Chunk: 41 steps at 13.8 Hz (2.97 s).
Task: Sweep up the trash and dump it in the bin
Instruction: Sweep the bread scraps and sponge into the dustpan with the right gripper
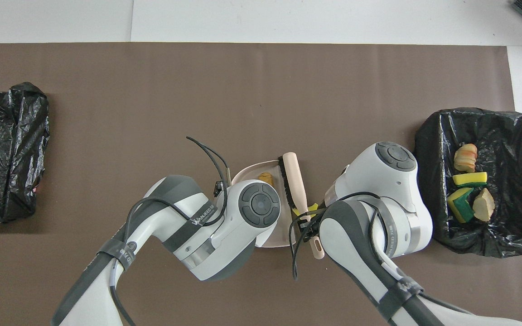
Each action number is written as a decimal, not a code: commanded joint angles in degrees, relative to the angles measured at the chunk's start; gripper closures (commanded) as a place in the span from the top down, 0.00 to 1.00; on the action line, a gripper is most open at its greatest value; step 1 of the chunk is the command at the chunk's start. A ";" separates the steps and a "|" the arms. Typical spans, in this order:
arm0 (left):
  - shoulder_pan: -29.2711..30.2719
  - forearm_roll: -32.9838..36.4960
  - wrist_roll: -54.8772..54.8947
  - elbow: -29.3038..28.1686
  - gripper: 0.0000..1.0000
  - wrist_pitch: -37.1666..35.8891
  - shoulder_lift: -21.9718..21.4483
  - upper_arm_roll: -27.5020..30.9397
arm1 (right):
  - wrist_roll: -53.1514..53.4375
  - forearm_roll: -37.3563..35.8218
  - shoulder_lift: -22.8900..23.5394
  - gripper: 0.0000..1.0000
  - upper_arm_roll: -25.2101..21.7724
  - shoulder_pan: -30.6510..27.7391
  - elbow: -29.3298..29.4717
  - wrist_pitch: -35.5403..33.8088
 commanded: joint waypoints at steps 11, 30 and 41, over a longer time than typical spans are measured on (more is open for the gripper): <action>-1.07 1.20 -6.92 -2.49 0.00 -1.65 -2.21 0.63 | 6.39 -34.65 -18.05 0.00 -0.56 -8.53 -12.11 -9.51; -1.86 1.03 -9.31 -5.12 0.00 -0.42 -3.62 0.46 | 4.55 7.78 -13.31 0.00 -0.47 7.38 -15.76 6.69; 8.85 -0.47 10.45 -4.69 0.00 2.57 -9.05 0.54 | 31.87 -8.75 -21.83 0.00 0.94 8.26 -8.10 -16.34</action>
